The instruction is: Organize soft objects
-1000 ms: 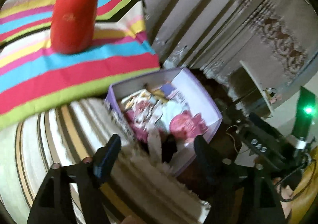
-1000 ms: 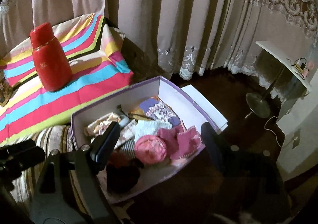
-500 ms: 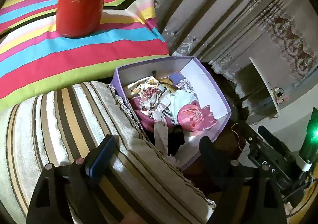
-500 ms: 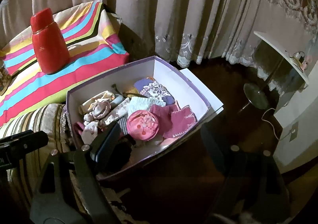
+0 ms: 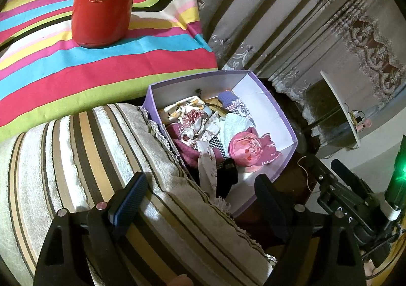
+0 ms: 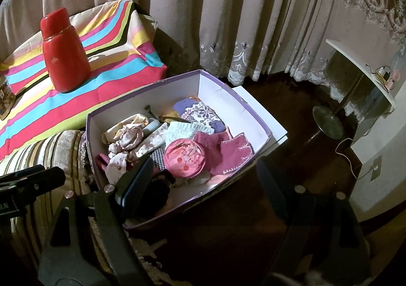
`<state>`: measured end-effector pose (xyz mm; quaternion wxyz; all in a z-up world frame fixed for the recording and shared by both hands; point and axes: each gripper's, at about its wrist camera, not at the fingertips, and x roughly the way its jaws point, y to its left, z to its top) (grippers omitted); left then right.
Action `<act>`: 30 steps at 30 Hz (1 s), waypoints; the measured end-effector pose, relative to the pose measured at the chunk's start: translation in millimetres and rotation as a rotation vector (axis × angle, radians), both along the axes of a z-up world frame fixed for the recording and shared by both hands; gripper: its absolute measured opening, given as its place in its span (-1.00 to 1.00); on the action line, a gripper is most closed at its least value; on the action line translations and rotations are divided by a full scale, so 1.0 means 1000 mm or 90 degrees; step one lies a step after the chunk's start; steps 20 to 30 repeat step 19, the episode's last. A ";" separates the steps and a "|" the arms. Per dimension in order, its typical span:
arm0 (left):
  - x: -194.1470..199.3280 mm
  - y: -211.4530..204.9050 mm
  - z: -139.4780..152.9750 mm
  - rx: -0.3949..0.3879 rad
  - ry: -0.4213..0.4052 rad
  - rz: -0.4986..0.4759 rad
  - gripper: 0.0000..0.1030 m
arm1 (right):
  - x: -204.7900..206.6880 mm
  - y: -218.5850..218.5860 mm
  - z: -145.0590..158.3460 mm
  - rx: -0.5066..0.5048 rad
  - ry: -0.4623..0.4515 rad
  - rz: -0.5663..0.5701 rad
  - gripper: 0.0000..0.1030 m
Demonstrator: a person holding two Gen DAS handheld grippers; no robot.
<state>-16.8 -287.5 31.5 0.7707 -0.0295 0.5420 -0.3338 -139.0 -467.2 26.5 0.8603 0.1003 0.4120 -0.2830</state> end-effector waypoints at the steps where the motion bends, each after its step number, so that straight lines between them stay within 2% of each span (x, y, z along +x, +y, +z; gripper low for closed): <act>1: 0.000 0.000 0.000 0.000 0.000 0.000 0.69 | 0.000 0.000 0.000 0.000 0.000 0.000 0.65; 10: 0.000 0.000 0.000 0.000 -0.001 -0.001 0.70 | 0.000 -0.001 0.000 0.002 0.001 0.000 0.65; 19: -0.002 -0.007 -0.001 0.005 -0.021 -0.014 0.81 | -0.002 0.001 -0.002 0.005 0.003 -0.002 0.65; 30: -0.002 -0.007 -0.001 0.005 -0.021 -0.014 0.81 | -0.002 0.001 -0.002 0.005 0.003 -0.002 0.65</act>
